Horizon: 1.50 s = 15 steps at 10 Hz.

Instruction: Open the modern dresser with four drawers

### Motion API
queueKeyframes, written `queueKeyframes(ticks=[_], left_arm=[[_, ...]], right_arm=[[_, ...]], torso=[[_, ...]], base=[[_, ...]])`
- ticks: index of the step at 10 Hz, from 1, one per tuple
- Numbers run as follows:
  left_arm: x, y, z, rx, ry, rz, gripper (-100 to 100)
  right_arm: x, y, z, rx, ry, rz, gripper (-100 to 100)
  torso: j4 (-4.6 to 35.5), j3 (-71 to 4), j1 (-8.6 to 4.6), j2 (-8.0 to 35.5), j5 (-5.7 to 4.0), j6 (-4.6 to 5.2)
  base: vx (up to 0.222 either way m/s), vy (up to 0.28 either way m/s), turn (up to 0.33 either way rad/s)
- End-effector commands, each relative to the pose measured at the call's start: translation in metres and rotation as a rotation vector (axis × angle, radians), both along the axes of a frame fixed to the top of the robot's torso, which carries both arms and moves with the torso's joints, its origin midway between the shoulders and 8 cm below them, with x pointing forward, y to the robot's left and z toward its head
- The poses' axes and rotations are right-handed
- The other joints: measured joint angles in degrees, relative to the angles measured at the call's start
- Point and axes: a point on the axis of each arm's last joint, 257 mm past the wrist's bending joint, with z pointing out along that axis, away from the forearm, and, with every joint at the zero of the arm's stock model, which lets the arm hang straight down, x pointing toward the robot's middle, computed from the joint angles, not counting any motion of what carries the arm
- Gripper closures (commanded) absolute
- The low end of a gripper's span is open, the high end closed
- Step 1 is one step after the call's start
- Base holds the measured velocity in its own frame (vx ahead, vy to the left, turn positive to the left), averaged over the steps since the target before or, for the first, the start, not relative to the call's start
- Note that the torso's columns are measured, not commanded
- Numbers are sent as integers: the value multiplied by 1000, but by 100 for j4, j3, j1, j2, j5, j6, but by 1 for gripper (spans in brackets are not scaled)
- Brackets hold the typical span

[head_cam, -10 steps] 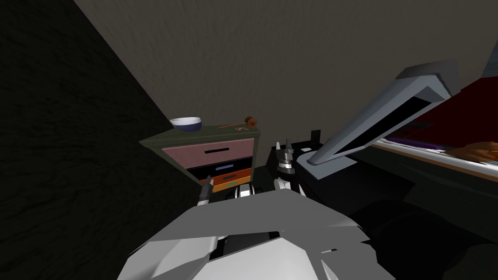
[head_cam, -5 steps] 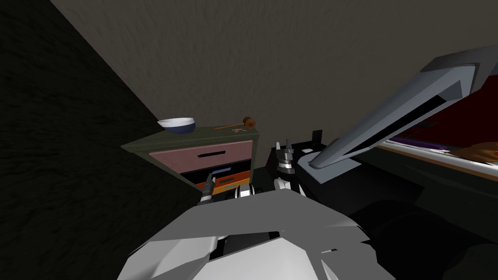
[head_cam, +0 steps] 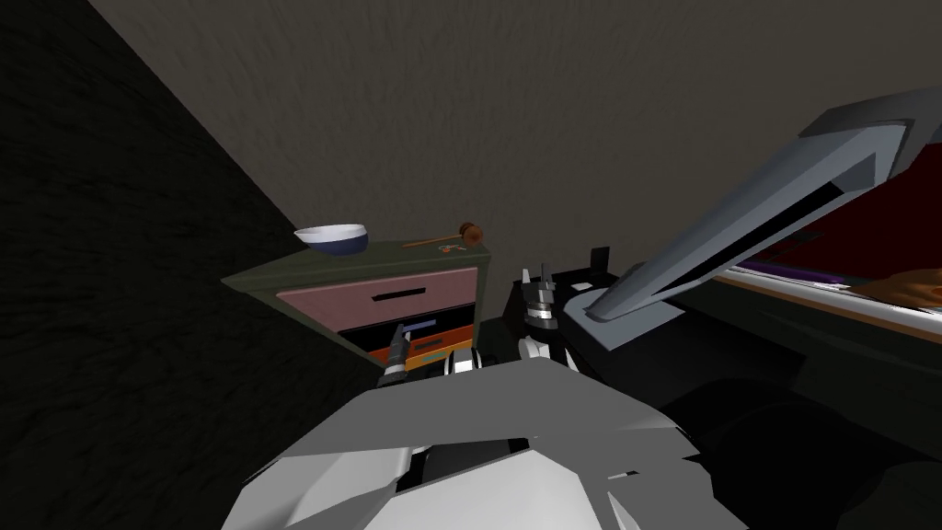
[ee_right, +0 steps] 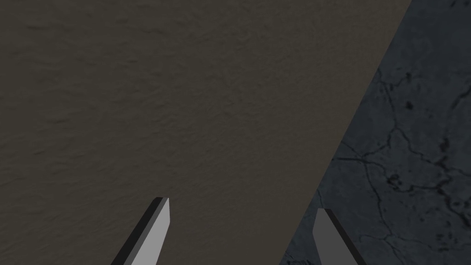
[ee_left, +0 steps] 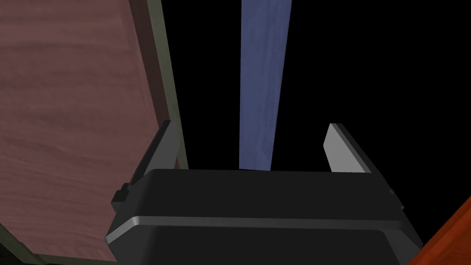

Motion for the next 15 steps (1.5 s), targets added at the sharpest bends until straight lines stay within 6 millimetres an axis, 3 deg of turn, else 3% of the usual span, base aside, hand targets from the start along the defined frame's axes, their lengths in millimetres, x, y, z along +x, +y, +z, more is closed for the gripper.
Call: queueKeyframes(ticks=[1, 10, 11, 15], left_arm=[[-5, -3, -5, -1, 2, -1, 100], [-21, -1, 3, -1, 7, -12, 100], [-17, 2, 7, -2, 12, -9, -100], [-6, 13, 28, -3, 12, -5, -100]], right_arm=[[0, 0, 0, 0, 0, 0, 0], [0, 0, 0, 0, 0, 0, 0], [0, 0, 0, 0, 0, 0, 0], [0, 0, 0, 0, 0, 0, 0]], torso=[[4, 9, -2, 17, 0, 0], [13, 23, -8, 41, -6, -4], [15, 23, -8, 41, -8, -7], [5, 2, -6, 5, -4, 2]], base=[[-32, -2, 15], [-138, -23, 11], [-82, -16, -5], [-9, -21, -11]])
